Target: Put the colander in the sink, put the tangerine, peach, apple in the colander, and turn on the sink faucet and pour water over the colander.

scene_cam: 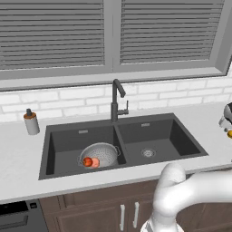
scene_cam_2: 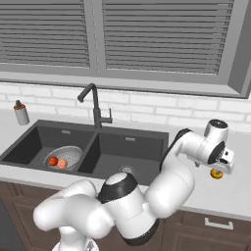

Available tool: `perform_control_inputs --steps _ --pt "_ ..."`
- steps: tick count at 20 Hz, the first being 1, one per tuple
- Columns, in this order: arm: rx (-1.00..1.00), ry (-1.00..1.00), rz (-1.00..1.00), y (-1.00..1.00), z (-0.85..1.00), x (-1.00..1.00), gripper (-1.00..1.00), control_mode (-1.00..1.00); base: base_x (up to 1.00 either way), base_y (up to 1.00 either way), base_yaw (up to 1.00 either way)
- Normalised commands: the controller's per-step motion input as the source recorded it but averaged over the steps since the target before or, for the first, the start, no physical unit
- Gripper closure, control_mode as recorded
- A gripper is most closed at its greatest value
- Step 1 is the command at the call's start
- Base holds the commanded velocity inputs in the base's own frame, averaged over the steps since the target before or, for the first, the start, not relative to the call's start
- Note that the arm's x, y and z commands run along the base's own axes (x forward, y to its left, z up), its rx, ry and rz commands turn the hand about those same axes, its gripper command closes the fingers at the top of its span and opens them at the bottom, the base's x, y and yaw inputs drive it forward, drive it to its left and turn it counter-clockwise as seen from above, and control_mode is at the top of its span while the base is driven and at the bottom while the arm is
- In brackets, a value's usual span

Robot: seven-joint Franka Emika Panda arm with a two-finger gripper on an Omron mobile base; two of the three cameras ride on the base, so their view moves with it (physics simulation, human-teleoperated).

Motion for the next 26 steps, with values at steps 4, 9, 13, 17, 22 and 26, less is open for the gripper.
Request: perform_control_inputs --steps 4,9,13,17,22,26 --pt "0.00 0.00 -0.12 -0.14 -0.19 0.16 -1.00 -1.00 0.00 0.00 0.00" --pt "0.00 0.00 -0.12 -0.16 -0.20 0.15 -1.00 -1.00 0.00 0.00 0.00" --pt "0.00 0.00 -0.11 -0.21 -0.20 0.18 -1.00 -1.00 0.00 0.00 0.00" --pt "0.00 0.00 -0.06 -0.27 -0.21 0.18 -1.00 -1.00 0.00 0.00 0.00" --pt "0.01 0.00 -0.04 -0.21 -0.15 0.10 -1.00 -1.00 0.00 0.00 0.00" --pt "0.01 0.01 -0.02 -0.13 -0.09 0.08 -1.00 -1.00 0.00 0.00 0.00"
